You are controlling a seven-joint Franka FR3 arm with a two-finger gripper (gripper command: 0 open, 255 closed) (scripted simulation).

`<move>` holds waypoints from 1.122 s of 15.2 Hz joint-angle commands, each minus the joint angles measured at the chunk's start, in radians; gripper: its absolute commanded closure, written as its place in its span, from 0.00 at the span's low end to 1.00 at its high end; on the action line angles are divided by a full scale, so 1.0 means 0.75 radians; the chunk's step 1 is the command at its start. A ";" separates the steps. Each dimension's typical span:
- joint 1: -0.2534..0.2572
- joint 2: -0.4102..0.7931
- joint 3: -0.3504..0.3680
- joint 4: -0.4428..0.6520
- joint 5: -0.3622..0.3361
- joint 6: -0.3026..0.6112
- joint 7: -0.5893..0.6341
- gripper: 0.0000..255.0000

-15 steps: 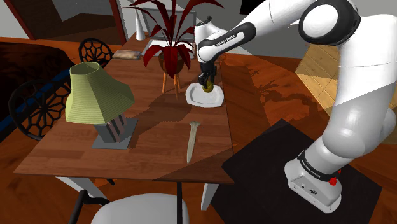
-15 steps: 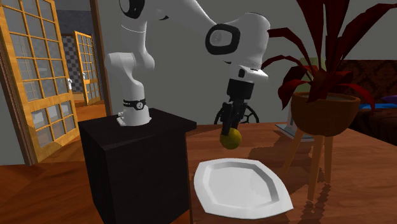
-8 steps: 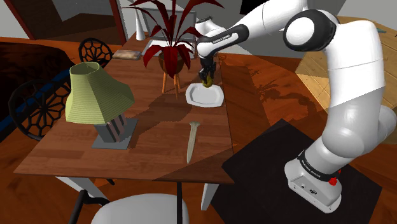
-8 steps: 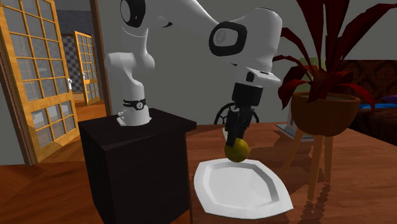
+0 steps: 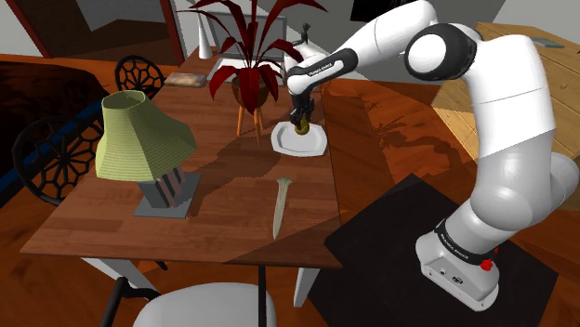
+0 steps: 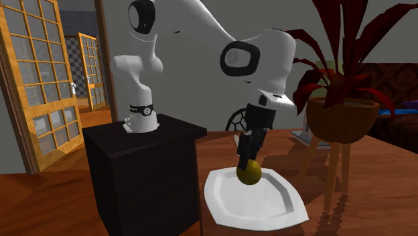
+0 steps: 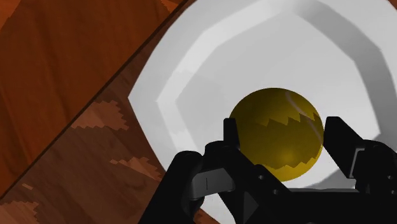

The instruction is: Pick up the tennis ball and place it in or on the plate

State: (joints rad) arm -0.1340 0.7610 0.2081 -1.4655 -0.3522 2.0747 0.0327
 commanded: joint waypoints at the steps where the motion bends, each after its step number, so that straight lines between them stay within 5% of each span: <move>1: 0.002 0.018 -0.004 -0.004 -0.006 0.023 0.007 1.00; 14: 0.009 0.079 -0.015 0.002 -0.020 0.076 0.021 1.00; 15: 0.008 0.079 -0.015 0.002 -0.020 0.076 0.021 0.00; 17: 0.008 0.079 -0.015 0.002 -0.020 0.076 0.021 0.00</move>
State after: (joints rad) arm -0.1276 0.8201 0.1970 -1.4643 -0.3670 2.1317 0.0484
